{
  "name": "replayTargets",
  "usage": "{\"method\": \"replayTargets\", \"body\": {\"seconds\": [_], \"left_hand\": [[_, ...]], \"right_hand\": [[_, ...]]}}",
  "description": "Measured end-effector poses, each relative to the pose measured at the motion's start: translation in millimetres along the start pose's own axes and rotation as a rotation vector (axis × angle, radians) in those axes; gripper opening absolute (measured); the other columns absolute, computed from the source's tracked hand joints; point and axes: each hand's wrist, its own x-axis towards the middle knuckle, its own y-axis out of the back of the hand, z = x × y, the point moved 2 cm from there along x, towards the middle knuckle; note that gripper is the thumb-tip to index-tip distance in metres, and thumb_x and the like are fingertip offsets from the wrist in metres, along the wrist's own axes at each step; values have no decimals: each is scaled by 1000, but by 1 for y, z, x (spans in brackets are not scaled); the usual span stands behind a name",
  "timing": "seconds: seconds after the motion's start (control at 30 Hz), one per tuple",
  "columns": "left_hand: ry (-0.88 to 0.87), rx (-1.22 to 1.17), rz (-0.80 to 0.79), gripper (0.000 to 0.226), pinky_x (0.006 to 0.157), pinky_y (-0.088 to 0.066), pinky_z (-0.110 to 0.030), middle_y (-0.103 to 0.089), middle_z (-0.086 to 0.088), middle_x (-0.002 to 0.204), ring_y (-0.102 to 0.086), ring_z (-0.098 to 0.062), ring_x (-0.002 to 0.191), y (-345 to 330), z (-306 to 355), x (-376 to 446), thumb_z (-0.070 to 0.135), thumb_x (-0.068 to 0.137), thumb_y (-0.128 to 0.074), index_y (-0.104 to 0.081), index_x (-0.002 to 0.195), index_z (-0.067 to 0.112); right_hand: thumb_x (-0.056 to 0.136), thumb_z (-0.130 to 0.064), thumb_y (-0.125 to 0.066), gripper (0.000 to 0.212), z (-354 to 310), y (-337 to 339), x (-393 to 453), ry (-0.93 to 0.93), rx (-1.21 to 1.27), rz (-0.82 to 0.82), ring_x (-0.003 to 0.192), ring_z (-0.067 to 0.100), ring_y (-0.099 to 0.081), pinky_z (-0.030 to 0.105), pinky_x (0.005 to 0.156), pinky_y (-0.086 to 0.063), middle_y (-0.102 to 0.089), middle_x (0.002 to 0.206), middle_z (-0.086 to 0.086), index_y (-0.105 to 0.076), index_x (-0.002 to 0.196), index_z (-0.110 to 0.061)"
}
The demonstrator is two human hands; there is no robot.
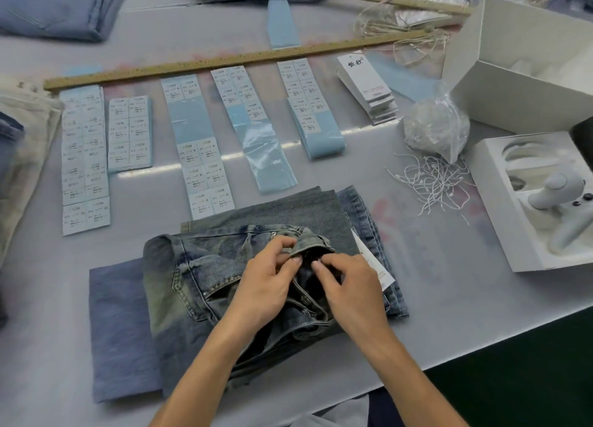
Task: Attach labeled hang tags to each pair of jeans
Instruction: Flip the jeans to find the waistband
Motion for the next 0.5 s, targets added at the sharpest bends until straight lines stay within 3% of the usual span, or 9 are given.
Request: {"method": "replayTargets", "body": {"seconds": [0.07, 0.17, 0.3, 0.5], "left_hand": [[-21, 56, 18, 33, 80, -52, -36, -75, 14, 82, -69, -14, 78, -1, -1, 1, 14, 101, -59, -58, 103, 47], [-29, 63, 26, 40, 74, -50, -33, -73, 16, 77, -62, -9, 68, -5, -1, 3, 14, 101, -59, -56, 98, 53], [-26, 69, 39, 35, 79, -52, -43, -75, 7, 81, -67, -29, 77, -10, -1, 7, 15, 101, -60, -57, 99, 49], [-15, 95, 37, 30, 80, -51, -46, -74, 5, 84, -67, -30, 80, -11, -1, 10, 18, 101, -58, -55, 102, 48]], "right_hand": [[88, -24, -76, 7, 6, 3, 2, -89, 126, -12, 78, 5, -63, 24, 74, -50, -67, 73, -16, -77, 89, -31], [83, -17, -81, 15, 13, 8, 6, -196, 373, -72, 75, 8, -70, 20, 72, -55, -75, 76, -8, -77, 79, -31], [82, -7, -81, 21, 19, 17, 11, -272, 527, -150, 78, 14, -74, 19, 73, -55, -77, 76, 2, -79, 81, -28], [77, -1, -83, 17, 26, 19, 15, -301, 566, -130, 66, 6, -65, 14, 61, -49, -73, 71, 0, -77, 77, -17]]}}
